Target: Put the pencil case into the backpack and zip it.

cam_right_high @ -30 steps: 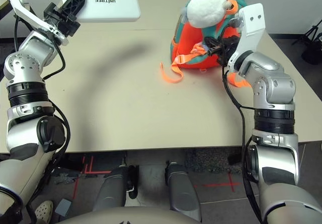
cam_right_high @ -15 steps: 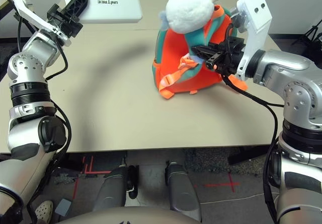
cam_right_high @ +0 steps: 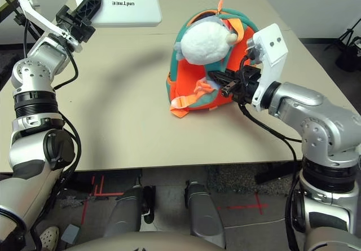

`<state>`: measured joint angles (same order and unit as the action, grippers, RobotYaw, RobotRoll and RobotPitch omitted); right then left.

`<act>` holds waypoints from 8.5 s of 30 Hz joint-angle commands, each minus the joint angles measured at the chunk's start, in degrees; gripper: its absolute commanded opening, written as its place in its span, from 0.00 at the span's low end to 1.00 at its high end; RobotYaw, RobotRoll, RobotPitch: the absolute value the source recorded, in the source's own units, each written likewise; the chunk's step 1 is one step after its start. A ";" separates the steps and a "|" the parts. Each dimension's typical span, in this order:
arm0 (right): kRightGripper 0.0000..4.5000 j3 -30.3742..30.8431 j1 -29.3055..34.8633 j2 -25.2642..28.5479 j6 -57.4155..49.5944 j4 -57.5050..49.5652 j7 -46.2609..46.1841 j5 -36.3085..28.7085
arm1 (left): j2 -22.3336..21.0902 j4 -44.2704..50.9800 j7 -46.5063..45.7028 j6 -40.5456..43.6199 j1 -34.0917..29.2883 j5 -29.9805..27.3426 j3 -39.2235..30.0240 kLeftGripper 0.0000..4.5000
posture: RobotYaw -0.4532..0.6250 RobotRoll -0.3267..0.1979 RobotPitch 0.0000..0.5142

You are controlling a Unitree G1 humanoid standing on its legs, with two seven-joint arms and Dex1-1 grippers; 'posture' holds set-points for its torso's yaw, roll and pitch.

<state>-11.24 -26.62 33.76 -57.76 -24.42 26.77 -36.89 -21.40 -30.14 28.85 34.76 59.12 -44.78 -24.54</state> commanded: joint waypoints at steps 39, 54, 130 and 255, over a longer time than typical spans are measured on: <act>0.02 4.53 0.48 -0.74 5.74 5.58 1.39 4.79 | -6.15 -2.45 30.26 5.25 7.25 8.00 15.71 0.30 | 0.23 0.62 0.23; 0.02 5.69 -0.84 -1.22 6.95 6.80 1.63 5.60 | 3.56 -23.50 38.58 -9.22 16.03 21.04 23.72 0.30 | 0.22 0.62 0.22; 0.02 6.27 0.16 -3.33 8.33 6.84 1.37 8.42 | 9.59 -26.87 32.80 -12.83 11.40 29.26 23.07 0.00 | 0.18 0.62 0.21; 0.02 9.73 -2.21 -5.22 12.48 12.99 4.64 12.21 | -12.20 -6.64 47.59 -6.20 -7.93 35.36 37.68 0.09 | 0.25 0.62 0.20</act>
<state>-2.90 -29.00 28.46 -44.88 -12.48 31.06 -25.19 -33.60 -34.99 76.19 28.52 52.57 -11.28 11.83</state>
